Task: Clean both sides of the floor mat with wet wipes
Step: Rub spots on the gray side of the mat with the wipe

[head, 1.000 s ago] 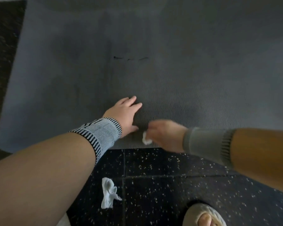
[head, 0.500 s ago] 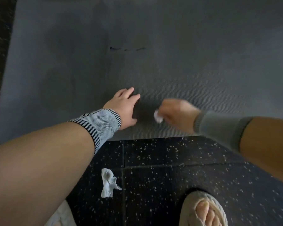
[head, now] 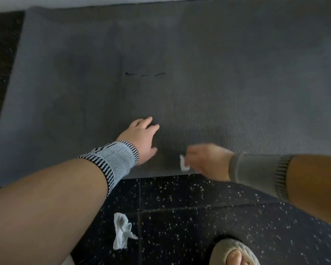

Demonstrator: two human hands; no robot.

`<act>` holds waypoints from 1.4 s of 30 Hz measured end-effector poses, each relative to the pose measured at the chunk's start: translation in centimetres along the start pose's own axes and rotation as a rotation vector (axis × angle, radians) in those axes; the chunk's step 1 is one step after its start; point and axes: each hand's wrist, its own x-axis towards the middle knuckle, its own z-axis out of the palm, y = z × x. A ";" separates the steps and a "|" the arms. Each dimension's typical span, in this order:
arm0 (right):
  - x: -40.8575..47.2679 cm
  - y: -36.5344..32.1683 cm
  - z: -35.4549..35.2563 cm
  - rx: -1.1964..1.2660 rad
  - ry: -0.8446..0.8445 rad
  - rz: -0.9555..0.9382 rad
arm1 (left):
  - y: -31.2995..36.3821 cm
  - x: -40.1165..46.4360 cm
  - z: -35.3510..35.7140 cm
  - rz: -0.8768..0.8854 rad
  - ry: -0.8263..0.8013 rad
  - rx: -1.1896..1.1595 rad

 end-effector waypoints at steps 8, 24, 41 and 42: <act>6.1 4.6 -3.3 -0.030 0.235 0.222 | -0.5 0.2 -0.2 0.026 0.080 -0.024; 6.7 4.1 -5.0 0.083 0.112 -0.180 | -2.2 6.7 -4.0 -0.131 -0.017 -0.028; 16.9 11.2 -10.6 -0.117 0.277 0.189 | -2.4 6.8 -4.3 -0.152 0.111 -0.099; 18.1 12.1 -11.5 -0.098 0.338 0.315 | -2.4 6.8 -4.4 -0.160 0.103 -0.101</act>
